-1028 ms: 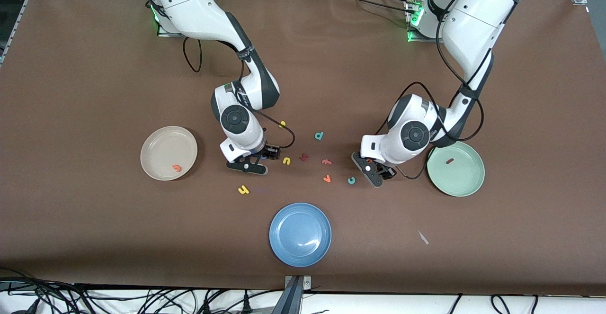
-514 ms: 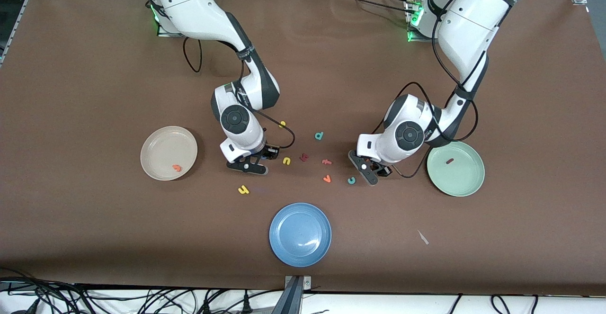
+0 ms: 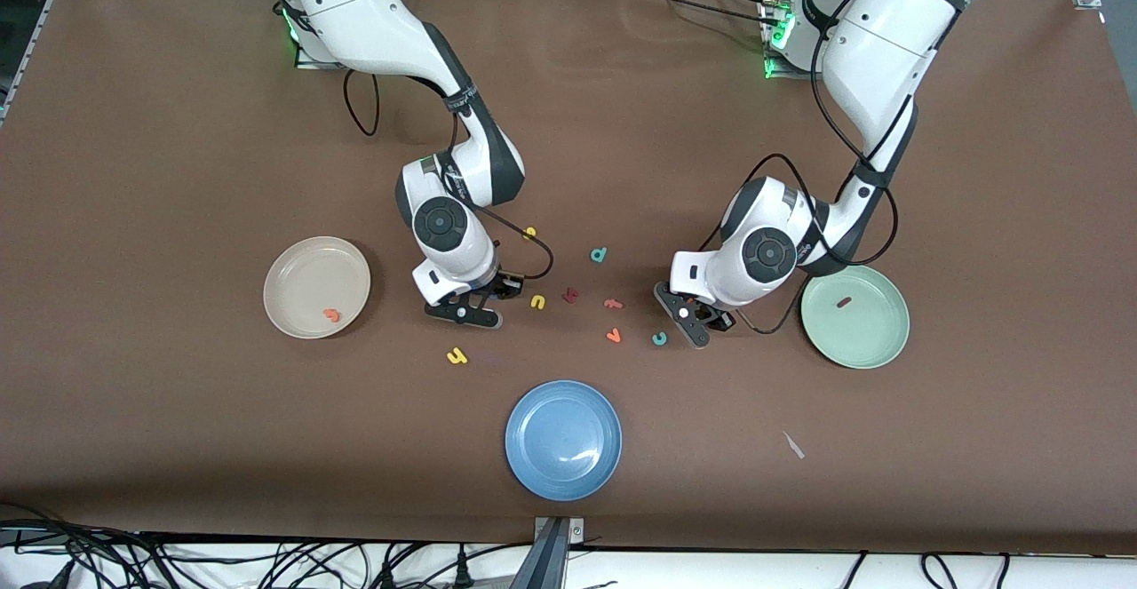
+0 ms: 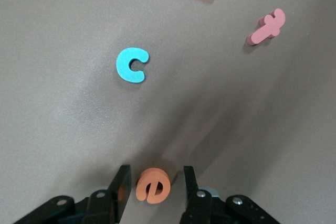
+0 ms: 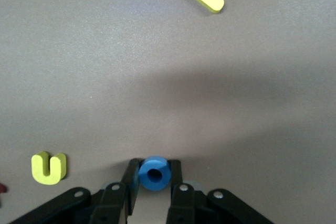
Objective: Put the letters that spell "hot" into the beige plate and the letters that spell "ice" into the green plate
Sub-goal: 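Drop orange e on the green plate while the right gripper drops blue o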
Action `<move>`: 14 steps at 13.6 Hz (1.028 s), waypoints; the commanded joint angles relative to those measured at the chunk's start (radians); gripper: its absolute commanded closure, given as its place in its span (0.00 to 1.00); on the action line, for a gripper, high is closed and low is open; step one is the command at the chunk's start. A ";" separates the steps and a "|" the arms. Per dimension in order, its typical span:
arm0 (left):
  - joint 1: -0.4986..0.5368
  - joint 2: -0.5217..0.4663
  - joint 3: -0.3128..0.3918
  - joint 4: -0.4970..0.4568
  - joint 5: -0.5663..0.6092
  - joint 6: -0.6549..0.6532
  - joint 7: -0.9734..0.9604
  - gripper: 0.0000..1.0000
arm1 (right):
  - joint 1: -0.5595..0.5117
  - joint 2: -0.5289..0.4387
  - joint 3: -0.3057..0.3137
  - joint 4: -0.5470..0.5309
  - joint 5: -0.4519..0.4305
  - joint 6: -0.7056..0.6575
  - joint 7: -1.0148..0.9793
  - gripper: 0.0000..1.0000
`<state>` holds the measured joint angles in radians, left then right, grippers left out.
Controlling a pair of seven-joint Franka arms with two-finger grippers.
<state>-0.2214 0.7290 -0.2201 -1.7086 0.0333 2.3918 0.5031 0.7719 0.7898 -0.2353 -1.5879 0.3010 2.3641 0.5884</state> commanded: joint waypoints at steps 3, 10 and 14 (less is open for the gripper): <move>-0.004 -0.010 0.011 -0.023 0.057 -0.016 0.012 0.70 | -0.009 0.013 -0.012 0.107 -0.005 -0.148 0.005 0.78; -0.001 -0.043 0.010 -0.005 0.057 -0.098 0.002 0.92 | -0.005 -0.082 -0.134 0.059 -0.098 -0.275 -0.188 0.78; 0.049 -0.131 0.010 0.003 0.057 -0.229 0.015 0.92 | -0.005 -0.203 -0.197 -0.091 -0.095 -0.232 -0.368 0.78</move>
<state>-0.2044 0.6666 -0.2105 -1.6917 0.0675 2.2351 0.5031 0.7600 0.7003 -0.4068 -1.5365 0.2191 2.0907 0.3177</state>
